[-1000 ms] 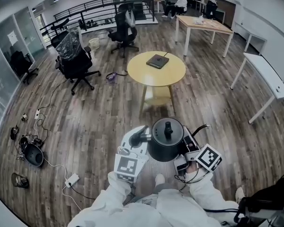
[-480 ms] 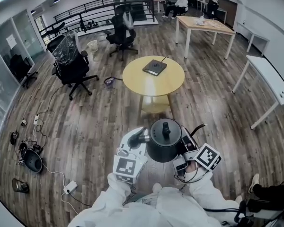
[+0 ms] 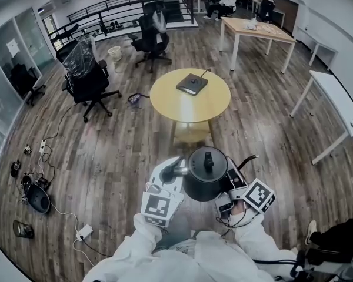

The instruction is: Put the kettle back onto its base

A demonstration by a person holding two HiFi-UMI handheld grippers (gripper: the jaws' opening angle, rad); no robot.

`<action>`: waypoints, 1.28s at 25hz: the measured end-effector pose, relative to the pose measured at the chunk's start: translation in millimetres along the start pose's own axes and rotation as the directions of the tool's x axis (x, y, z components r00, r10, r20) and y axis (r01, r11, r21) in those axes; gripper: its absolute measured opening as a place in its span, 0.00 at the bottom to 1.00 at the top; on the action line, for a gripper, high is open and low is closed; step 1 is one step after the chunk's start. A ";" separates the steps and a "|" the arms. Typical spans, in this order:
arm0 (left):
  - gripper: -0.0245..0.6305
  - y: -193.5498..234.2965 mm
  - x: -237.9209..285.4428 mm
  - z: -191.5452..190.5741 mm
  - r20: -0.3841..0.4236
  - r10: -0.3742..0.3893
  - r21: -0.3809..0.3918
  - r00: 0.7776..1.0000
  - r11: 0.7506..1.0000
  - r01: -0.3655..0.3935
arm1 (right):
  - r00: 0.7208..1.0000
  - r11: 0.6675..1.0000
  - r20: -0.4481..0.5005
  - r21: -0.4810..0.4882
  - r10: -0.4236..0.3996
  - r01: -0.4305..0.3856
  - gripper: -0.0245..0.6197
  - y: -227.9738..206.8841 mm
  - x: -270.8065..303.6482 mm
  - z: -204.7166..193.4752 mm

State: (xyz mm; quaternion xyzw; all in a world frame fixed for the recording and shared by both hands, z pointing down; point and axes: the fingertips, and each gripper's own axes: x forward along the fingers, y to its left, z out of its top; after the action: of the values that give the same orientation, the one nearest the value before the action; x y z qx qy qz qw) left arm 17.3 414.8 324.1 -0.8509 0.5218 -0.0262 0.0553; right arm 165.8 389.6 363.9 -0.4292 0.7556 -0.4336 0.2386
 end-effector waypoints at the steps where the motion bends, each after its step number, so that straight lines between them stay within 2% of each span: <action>1: 0.04 1.9 3.8 0.0 0.000 0.001 0.001 1.000 1.000 -0.001 | 1.000 1.000 0.000 0.000 0.000 0.000 0.33 -1.1 3.7 2.1; 10: 0.04 24.6 49.4 -6.9 0.006 -0.002 0.010 1.000 1.000 0.002 | 0.999 0.999 0.003 -0.022 -0.032 0.032 0.33 -23.3 45.1 23.8; 15: 0.04 40.6 77.6 -10.9 0.003 -0.009 0.008 1.000 1.000 0.009 | 1.000 1.000 0.009 -0.005 -0.008 0.008 0.33 -27.5 75.4 35.4; 24: 0.04 89.6 130.2 -18.6 -0.009 0.000 0.007 1.000 1.000 0.000 | 0.999 0.999 -0.005 -0.005 -0.047 0.047 0.33 -42.5 142.8 51.2; 32: 0.04 151.4 184.3 -19.6 0.000 -0.001 0.016 1.000 1.000 0.001 | 1.000 0.999 0.010 0.041 0.028 -0.029 0.33 -32.5 228.8 64.8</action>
State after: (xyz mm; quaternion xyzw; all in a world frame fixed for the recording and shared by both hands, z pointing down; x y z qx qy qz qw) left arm -35.0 181.2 322.8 -0.8506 0.5213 -0.0304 0.0621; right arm 109.2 156.4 361.5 -0.4153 0.7514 -0.4437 0.2571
